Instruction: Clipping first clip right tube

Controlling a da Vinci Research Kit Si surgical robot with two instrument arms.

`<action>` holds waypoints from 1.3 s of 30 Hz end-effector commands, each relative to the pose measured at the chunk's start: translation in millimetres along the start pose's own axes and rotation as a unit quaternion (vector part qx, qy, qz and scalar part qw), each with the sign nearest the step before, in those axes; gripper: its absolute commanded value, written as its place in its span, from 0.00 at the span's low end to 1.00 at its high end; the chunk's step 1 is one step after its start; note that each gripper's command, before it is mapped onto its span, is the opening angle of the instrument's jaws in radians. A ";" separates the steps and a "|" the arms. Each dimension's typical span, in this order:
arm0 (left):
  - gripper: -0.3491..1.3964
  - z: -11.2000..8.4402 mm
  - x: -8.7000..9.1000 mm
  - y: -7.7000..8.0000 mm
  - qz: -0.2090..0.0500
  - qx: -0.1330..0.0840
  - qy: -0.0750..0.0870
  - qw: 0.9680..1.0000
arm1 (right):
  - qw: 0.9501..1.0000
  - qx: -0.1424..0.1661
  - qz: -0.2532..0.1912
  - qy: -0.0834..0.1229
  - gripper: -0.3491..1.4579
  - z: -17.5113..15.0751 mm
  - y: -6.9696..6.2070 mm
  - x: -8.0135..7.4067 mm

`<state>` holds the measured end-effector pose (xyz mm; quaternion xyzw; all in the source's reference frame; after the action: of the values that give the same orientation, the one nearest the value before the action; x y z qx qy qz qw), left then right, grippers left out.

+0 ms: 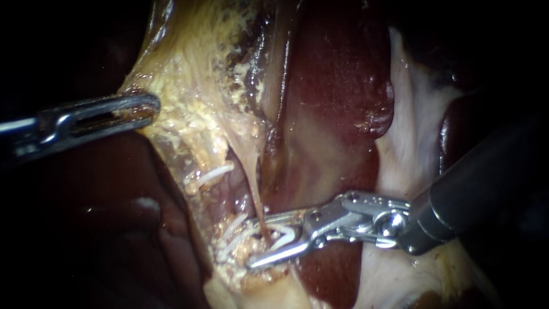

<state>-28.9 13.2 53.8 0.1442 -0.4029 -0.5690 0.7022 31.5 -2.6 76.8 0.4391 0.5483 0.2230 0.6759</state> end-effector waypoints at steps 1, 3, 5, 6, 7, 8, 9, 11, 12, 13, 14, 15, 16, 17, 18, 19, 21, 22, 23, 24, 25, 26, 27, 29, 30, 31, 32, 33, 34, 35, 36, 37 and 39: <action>0.00 0.0 0.0 0.0 0.000 0.000 0.000 1.000 | 1.000 0.001 0.002 -0.002 0.48 0.1 -0.1 0.0; 0.00 0.0 0.0 0.0 0.000 0.000 0.000 1.000 | 1.000 0.005 0.003 -0.004 0.47 0.1 -0.1 -0.1; 0.00 0.0 0.0 0.0 0.000 0.000 0.000 1.000 | 1.000 0.008 0.005 -0.006 0.45 0.2 -0.2 -0.4; 0.00 0.0 0.0 0.0 0.000 0.000 0.000 1.000 | 1.000 0.008 0.007 -0.006 0.44 0.3 -0.2 -0.6; 0.00 0.0 0.0 0.0 0.000 0.000 0.000 1.000 | 1.000 0.009 0.009 -0.007 0.43 0.4 -0.1 -0.8; 0.00 0.0 0.0 0.0 0.000 0.000 0.000 1.000 | 1.000 0.010 0.011 -0.008 0.42 0.5 -0.1 -1.1; 0.00 0.0 0.0 0.0 0.000 0.000 0.000 1.000 | 1.000 0.011 0.010 -0.009 0.41 0.5 0.0 -1.3; 0.00 0.0 0.0 0.0 0.000 0.000 0.000 1.000 | 1.000 0.012 0.011 -0.010 0.41 0.8 0.2 -1.6; 0.00 0.0 0.0 0.0 0.000 0.000 0.000 1.000 | 1.000 0.012 0.011 -0.010 0.40 0.8 0.3 -1.7; 0.00 0.0 0.0 0.0 0.000 0.000 0.000 1.000 | 1.000 0.012 0.011 -0.010 0.40 0.9 0.4 -1.8; 0.00 0.0 0.0 0.0 0.000 0.000 0.000 1.000 | 1.000 0.012 0.013 -0.009 0.40 1.1 0.5 -1.8; 0.00 0.0 0.0 0.0 0.000 0.000 0.000 1.000 | 1.000 0.012 0.013 -0.009 0.40 1.2 0.6 -1.8; 0.00 0.0 0.0 0.0 0.000 0.000 0.000 1.000 | 1.000 0.011 0.013 -0.009 0.40 1.3 0.6 -1.8; 0.00 0.0 0.0 0.0 0.000 0.000 0.000 1.000 | 1.000 0.011 0.013 -0.009 0.40 1.4 0.7 -1.8; 0.00 0.1 0.0 0.0 0.000 0.000 0.000 1.000 | 1.000 0.010 0.013 -0.008 0.40 1.7 0.9 -1.7; 0.00 0.1 0.0 -0.1 0.000 0.000 0.000 1.000 | 1.000 0.010 0.013 -0.008 0.40 1.9 1.0 -1.6; 0.00 0.1 0.0 -0.1 0.000 0.000 0.000 1.000 | 1.000 0.011 0.013 -0.009 0.39 2.2 1.1 -1.4; 0.00 0.1 0.0 -0.1 0.000 0.000 0.000 1.000 | 1.000 0.013 0.013 -0.009 0.39 2.3 1.1 -1.4; 0.00 0.0 0.0 -0.1 0.000 0.000 0.000 1.000 | 1.000 0.012 0.013 -0.009 0.38 2.2 1.1 -1.3; 0.00 0.0 0.0 -0.1 0.000 0.000 0.000 1.000 | 1.000 0.012 0.013 -0.009 0.38 2.2 1.1 -1.3; 0.00 0.0 0.0 -0.1 0.000 0.000 0.000 1.000 | 1.000 0.012 0.013 -0.008 0.37 2.1 1.1 -1.2; 0.00 0.0 0.0 -0.2 0.000 0.000 0.000 1.000 | 1.000 0.012 0.013 -0.008 0.35 2.0 1.1 -1.2; 0.00 0.0 0.0 -0.1 0.000 0.000 0.000 1.000 | 1.000 0.012 0.013 -0.008 0.33 1.9 1.1 -1.2; 0.00 0.0 0.0 -0.1 0.000 0.000 0.000 1.000 | 1.000 0.011 0.013 -0.008 0.23 1.8 1.2 -1.2; 0.00 0.0 0.0 -0.1 0.000 0.000 0.000 1.000 | 1.000 0.010 0.013 -0.007 0.17 1.7 1.3 -1.2; 0.00 0.0 0.0 -0.1 0.000 0.000 0.000 1.000 | 1.000 0.009 0.013 -0.007 0.09 1.4 1.4 -1.4; 0.00 0.0 0.0 -0.1 0.000 0.000 0.000 1.000 | 1.000 0.007 0.013 -0.006 0.00 1.3 1.4 -1.4; 0.00 0.0 0.0 -0.1 0.000 0.000 0.000 1.000 | 1.000 0.006 0.012 -0.006 0.00 1.2 1.4 -1.5; 0.00 0.0 0.0 -0.1 0.000 0.000 0.000 1.000 | 1.000 0.003 0.012 -0.006 0.00 1.0 1.5 -1.6; 0.00 0.0 0.0 -0.1 0.000 0.000 0.000 1.000 | 1.000 0.000 0.013 -0.009 0.00 0.9 1.6 -1.6; 0.00 0.0 0.0 -0.1 0.000 0.000 0.000 1.000 | 1.000 -0.006 0.013 -0.014 0.00 0.8 1.6 -1.7; 0.00 0.0 0.0 -0.1 0.000 0.000 0.000 1.000 | 1.000 -0.013 0.010 -0.019 0.00 0.8 1.7 -1.7; 0.00 0.0 0.0 -0.1 0.000 0.000 0.000 1.000 | 1.000 -0.019 0.004 -0.024 0.00 0.8 1.8 -1.7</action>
<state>-29.0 13.1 53.8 0.1440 -0.4029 -0.5694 0.7020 32.0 -3.2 79.2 0.4335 0.5258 0.2248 0.6965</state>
